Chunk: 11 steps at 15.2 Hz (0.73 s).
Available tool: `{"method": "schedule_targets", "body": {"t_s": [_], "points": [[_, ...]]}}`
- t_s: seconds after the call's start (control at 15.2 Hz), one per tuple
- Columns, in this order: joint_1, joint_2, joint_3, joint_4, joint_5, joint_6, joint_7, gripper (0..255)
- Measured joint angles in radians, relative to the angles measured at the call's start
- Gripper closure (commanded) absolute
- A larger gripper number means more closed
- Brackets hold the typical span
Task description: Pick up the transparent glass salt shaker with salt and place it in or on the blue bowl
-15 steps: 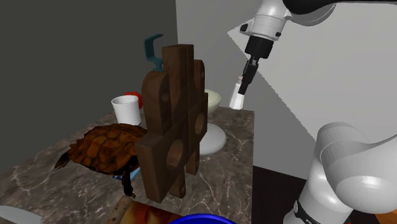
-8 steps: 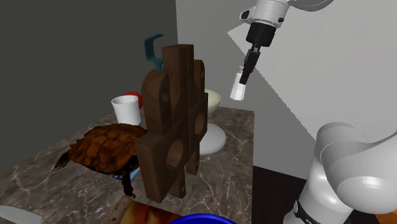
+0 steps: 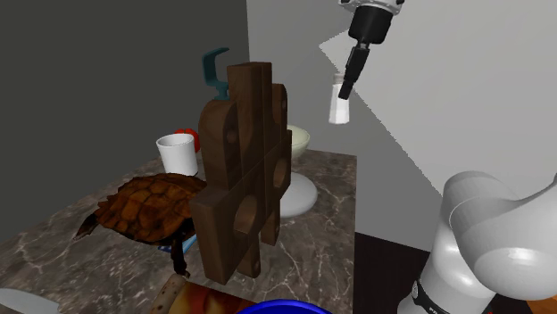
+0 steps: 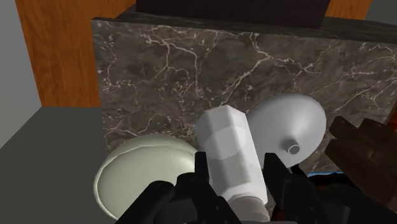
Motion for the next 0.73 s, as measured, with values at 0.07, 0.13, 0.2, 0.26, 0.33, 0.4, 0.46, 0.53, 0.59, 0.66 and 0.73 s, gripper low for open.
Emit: {"method": "schedule_targets", "body": {"t_s": [0.07, 0.13, 0.2, 0.26, 0.33, 0.4, 0.46, 0.53, 0.59, 0.66, 0.73], "points": [[0.002, 0.007, 0.001, 0.018, 0.002, -0.011, 0.001, 255], [0.005, 0.015, 0.002, 0.037, 0.004, -0.022, 0.003, 255], [0.006, 0.02, 0.003, 0.051, 0.005, -0.031, 0.003, 255], [0.007, 0.016, 0.016, 0.054, 0.012, -0.038, 0.015, 255], [0.007, 0.004, 0.033, 0.044, 0.02, -0.04, 0.031, 255], [0.007, -0.011, 0.056, 0.03, 0.031, -0.04, 0.052, 255], [0.007, -0.022, 0.075, 0.017, 0.041, -0.039, 0.07, 255], [0.009, -0.032, 0.102, 0.01, 0.056, -0.04, 0.094, 255], [0.011, -0.046, 0.128, 0.004, 0.07, -0.047, 0.119, 255], [0.013, -0.059, 0.154, -0.012, 0.086, -0.042, 0.143, 255], [0.016, -0.066, 0.178, -0.013, 0.1, -0.047, 0.166, 255]]}}
